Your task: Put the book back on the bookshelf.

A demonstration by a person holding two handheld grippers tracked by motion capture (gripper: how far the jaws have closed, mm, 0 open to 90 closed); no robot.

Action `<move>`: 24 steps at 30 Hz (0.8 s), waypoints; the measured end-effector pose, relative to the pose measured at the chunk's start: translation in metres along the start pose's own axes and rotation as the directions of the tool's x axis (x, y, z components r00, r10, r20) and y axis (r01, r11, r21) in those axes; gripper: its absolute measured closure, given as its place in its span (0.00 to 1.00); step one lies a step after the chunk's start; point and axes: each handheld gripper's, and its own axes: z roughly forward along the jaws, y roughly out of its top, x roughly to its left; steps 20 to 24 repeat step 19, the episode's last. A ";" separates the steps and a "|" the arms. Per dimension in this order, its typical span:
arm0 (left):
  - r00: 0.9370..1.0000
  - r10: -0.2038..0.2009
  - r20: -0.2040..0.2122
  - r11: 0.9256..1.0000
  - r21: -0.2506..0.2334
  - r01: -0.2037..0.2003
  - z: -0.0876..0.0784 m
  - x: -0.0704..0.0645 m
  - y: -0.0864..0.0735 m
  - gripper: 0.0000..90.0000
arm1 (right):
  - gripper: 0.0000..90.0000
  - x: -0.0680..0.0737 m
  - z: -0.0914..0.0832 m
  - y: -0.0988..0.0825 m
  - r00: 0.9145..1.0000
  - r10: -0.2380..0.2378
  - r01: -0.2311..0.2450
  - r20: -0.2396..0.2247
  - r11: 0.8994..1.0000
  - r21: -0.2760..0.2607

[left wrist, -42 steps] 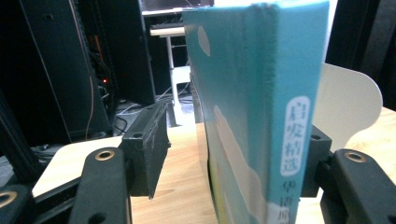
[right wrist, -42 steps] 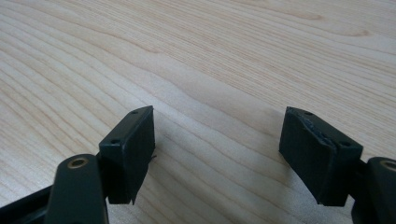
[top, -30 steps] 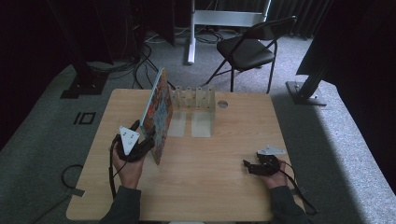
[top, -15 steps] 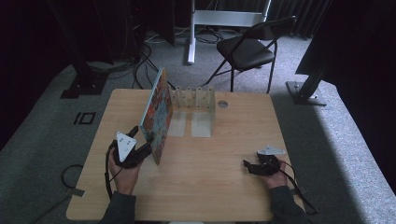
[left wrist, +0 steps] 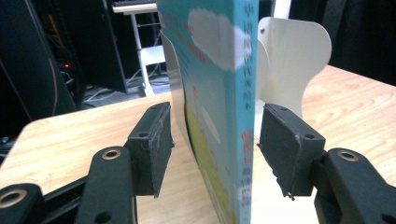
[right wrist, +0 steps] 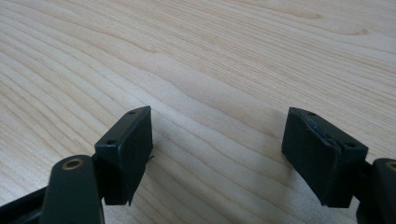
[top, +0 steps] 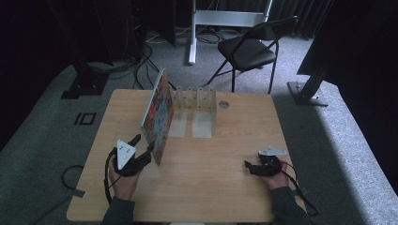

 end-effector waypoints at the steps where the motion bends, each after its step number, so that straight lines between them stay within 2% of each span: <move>1: 1.000 0.002 0.007 1.000 0.002 -0.002 0.000 0.000 -0.002 0.49 | 0.27 0.000 0.000 0.000 1.000 0.000 0.000 0.000 1.000 0.000; 7: 0.999 0.021 0.032 0.999 0.031 -0.022 -0.002 -0.004 -0.015 0.49 | 0.27 0.000 0.000 0.000 1.000 0.000 0.000 0.000 1.000 0.000; 18: 0.999 0.003 0.053 0.998 0.067 -0.007 -0.010 -0.003 -0.032 0.49 | 0.27 0.000 0.000 0.000 1.000 0.001 -0.001 -0.001 1.000 0.000; 24: 0.999 0.003 0.053 0.998 0.067 -0.007 -0.010 -0.003 -0.032 0.49 | 0.27 0.000 0.000 0.000 1.000 0.001 -0.001 -0.002 1.000 0.000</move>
